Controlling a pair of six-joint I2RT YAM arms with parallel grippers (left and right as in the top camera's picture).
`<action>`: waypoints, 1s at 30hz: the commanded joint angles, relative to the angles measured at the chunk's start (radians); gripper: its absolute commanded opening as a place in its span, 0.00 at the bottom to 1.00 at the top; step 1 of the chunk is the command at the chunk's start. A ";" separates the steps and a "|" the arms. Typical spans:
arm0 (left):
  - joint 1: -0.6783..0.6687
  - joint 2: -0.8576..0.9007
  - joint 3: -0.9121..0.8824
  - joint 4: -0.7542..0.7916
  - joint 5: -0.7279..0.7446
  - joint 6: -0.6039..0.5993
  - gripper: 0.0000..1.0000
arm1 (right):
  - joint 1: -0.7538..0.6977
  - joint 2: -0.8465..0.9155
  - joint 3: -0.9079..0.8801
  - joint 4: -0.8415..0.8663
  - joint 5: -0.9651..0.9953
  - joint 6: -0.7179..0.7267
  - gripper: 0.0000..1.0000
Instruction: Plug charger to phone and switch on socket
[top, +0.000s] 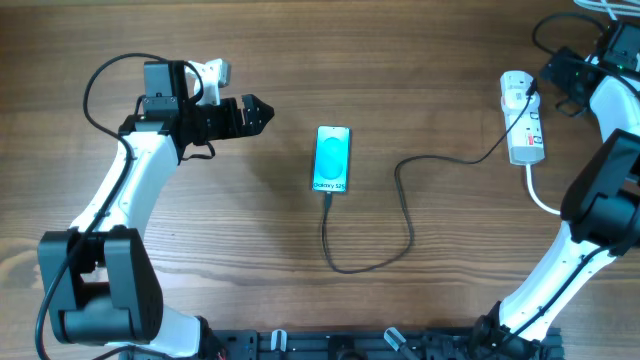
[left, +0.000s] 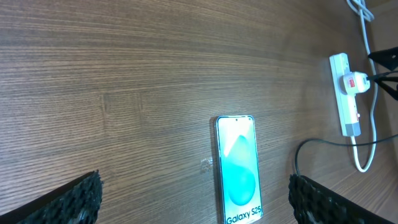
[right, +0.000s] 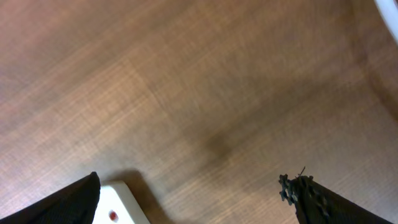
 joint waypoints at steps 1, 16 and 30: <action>-0.005 -0.014 -0.004 0.000 -0.006 0.006 1.00 | 0.005 0.015 0.000 0.028 -0.012 0.003 1.00; -0.005 -0.014 -0.004 0.000 -0.006 0.006 1.00 | 0.005 0.015 0.000 0.027 -0.012 0.003 1.00; -0.005 -0.014 -0.004 0.000 -0.006 0.006 1.00 | 0.005 0.014 0.001 0.037 -0.050 0.019 1.00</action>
